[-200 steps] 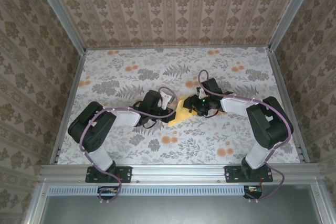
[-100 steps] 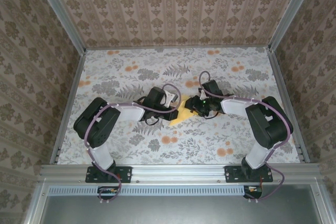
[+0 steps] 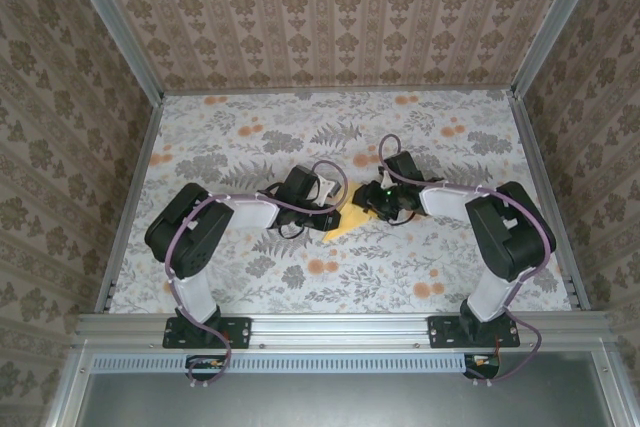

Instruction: Fold a paper plane with a square sheet of paper (pick it up from the middle)

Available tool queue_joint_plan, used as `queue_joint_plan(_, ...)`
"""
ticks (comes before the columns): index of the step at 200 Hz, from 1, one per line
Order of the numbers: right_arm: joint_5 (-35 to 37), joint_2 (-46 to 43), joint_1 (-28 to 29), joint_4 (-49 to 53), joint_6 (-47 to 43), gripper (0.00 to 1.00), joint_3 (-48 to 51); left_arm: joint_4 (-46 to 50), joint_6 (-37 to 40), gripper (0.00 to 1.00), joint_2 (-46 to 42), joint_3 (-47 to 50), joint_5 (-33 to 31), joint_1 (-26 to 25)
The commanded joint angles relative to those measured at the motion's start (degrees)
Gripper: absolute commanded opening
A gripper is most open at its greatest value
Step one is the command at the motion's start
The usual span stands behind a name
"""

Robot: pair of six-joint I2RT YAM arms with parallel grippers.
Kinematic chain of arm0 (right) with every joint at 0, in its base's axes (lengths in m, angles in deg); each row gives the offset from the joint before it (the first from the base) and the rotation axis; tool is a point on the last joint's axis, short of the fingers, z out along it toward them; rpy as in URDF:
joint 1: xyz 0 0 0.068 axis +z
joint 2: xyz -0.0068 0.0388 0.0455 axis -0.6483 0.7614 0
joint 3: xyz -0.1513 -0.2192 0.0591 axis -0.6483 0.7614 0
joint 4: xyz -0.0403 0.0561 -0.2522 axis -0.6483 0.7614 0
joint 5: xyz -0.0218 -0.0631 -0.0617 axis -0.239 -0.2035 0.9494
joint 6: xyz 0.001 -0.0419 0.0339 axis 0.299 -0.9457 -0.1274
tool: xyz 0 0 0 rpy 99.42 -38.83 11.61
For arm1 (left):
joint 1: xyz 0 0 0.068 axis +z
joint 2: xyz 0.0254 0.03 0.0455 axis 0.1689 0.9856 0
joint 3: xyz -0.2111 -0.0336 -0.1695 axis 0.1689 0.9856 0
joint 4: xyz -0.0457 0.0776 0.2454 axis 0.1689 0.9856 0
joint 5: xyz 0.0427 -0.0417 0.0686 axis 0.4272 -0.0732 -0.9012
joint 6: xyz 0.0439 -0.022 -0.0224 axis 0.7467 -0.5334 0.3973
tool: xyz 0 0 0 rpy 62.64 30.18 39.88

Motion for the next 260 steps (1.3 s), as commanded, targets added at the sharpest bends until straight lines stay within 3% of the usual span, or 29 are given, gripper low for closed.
queue_joint_plan(1, -0.8, 1.35, 0.26, 1.28, -1.14, 0.44, -1.89, -0.44, -1.61, 0.01, 0.6, 0.09, 1.12, 0.28)
queue_joint_plan(89, -1.16, 5.02, 0.79, 2.75, -1.7, 0.42, -4.55, -2.14, -2.79, 0.04, 0.25, 1.55, 2.01, 0.82)
queue_joint_plan(173, 3.03, 6.88, 1.28, 9.35, -2.46, 0.47, -6.12, -0.66, -4.3, 0.27, -3.53, 1.19, 3.1, 2.15)
queue_joint_plan(206, 4.16, 7.56, 1.49, 10.95, -2.68, 0.49, -6.64, -0.14, -7.09, 0.31, -7.14, 2.3, -1.09, 3.0)
queue_joint_plan(231, 4.83, 8.07, 1.63, 11.74, -2.6, 0.49, -6.95, -1.33, -9.63, 0.32, -10.82, 3.57, -4.87, 2.68)
queue_joint_plan(260, 5.16, 8.9, 1.76, 12.56, -2.38, 0.5, -7.61, -4.9, -10.01, 0.28, -10.43, 3.72, -0.63, 1.25)
